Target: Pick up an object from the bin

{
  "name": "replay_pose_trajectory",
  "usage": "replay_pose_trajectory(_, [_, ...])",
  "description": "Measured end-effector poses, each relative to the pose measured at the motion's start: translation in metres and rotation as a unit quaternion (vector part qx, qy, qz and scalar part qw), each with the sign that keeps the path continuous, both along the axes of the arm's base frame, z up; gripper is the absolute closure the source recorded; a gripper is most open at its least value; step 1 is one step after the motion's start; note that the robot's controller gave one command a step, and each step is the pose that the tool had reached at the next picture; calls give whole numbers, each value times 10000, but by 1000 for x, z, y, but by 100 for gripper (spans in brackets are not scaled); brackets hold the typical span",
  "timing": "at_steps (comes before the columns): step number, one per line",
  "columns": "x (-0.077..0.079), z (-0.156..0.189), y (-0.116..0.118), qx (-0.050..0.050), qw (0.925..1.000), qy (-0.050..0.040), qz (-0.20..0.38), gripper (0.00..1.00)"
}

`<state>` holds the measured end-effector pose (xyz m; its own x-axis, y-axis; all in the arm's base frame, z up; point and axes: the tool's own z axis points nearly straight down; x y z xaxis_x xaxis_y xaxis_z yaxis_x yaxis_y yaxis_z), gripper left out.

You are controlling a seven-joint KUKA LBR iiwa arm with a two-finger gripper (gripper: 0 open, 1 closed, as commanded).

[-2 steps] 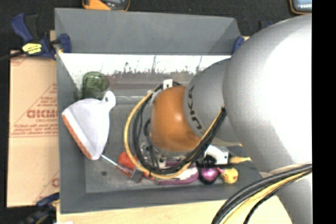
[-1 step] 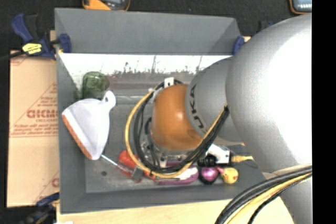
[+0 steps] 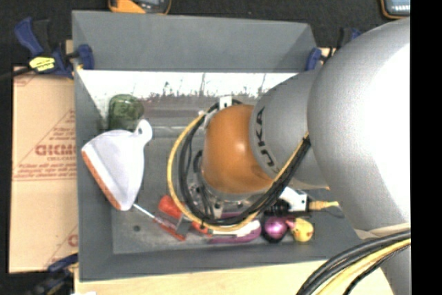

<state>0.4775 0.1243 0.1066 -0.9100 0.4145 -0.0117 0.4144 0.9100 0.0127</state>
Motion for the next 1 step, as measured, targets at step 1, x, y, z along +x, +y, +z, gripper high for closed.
replay_pose_trajectory(1, [1, 23, 0, 3, 10000, -17, 14, 100])
